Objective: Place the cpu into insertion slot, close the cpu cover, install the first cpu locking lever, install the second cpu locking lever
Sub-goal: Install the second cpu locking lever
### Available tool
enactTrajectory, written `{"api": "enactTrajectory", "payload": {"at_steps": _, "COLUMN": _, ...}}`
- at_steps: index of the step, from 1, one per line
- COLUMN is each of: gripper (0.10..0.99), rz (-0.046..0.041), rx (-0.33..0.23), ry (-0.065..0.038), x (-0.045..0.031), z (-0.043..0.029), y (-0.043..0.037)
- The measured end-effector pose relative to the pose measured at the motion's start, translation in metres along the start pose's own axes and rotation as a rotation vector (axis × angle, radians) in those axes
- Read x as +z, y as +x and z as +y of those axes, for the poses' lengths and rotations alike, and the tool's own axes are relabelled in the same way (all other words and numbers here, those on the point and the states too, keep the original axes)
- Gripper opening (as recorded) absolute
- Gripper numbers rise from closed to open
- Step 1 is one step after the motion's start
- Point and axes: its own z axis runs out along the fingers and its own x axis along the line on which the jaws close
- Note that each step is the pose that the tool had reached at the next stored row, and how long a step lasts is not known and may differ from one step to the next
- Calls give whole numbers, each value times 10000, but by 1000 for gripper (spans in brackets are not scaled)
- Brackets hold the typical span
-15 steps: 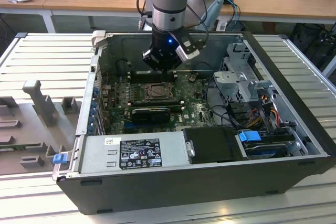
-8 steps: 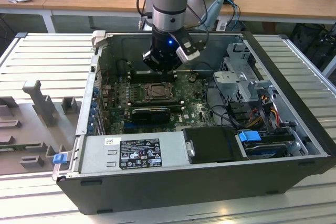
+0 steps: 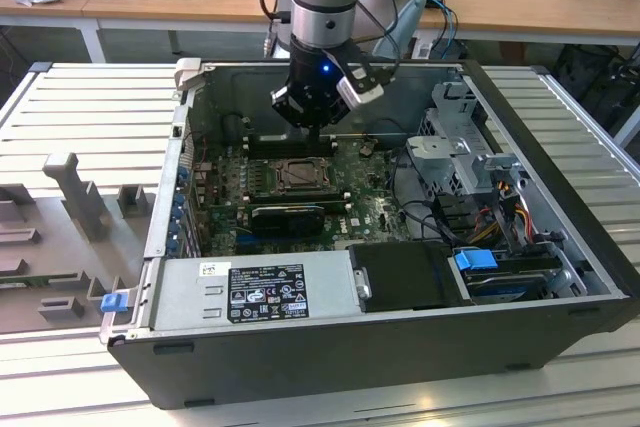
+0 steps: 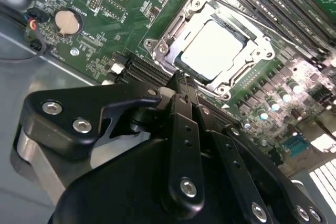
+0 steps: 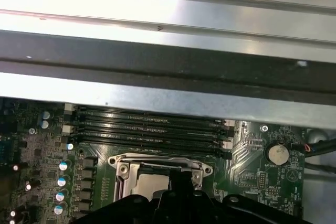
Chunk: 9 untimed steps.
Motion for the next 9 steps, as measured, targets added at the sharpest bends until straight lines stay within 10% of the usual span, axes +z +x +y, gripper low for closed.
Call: {"api": "enactTrajectory", "payload": {"at_steps": 9, "gripper": 106, "rz": 1, "rx": -1, "ry": 1, "x": -21, "z": -161, "y": 15}}
